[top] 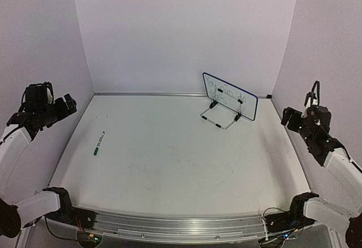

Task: Write a sentence on the whiteboard
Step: Move the whiteboard stand to the corner of the board.

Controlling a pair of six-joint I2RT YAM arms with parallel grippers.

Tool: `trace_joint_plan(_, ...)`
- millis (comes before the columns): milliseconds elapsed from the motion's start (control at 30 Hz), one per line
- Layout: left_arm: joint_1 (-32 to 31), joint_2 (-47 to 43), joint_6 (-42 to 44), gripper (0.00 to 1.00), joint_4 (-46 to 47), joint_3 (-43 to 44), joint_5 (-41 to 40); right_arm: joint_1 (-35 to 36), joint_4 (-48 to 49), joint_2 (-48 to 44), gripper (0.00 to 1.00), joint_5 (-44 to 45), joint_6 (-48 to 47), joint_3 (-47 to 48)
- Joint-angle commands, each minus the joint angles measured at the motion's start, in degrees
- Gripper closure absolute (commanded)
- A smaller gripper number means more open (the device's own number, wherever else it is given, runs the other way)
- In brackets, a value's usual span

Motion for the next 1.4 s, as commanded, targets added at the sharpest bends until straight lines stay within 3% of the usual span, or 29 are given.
trace_joint_plan(0,-0.03,2.63,3.51,0.0,-5.69,9.04,-1.8,0.12,-4.7,0.43,0.02,-12.75,-1.85,5.89)
trace_joint_plan(100,0.01,6.28,8.61,0.01,-5.85,13.12,2.02,0.42,-6.54,3.25,0.02,-22.59,-2.1,8.42)
trace_joint_plan(200,-0.03,10.05,10.81,0.01,-4.09,15.42,7.0,3.96,-8.1,6.63,0.02,-25.64,-3.56,10.81)
trace_joint_plan(367,-0.17,15.63,9.66,0.06,2.39,14.91,11.72,20.72,-11.61,14.51,0.04,-16.32,-7.87,17.35)
trace_joint_plan(567,-0.16,17.6,11.43,0.06,4.02,12.1,16.05,32.03,-17.2,31.66,0.11,-12.42,-13.18,29.92)
trace_joint_plan(667,-0.27,16.74,11.14,0.06,5.82,10.33,19.1,32.53,-19.15,40.75,0.14,-12.33,-14.66,36.05)
trace_joint_plan(867,-0.28,17.03,10.58,0.06,5.7,9.48,20.68,32.38,-24.0,57.79,0.29,-9.48,-18.62,49.52)
trace_joint_plan(1033,-0.68,17.53,10.15,0.06,6.18,9.06,21.65,29.89,-27.32,69.7,0.34,-8.88,-20.78,58.83)
trace_joint_plan(1367,-1.25,18.36,10.76,0.06,6.12,9.01,21.21,25.09,-31.55,82.67,0.42,-10.82,-21.82,71.53)
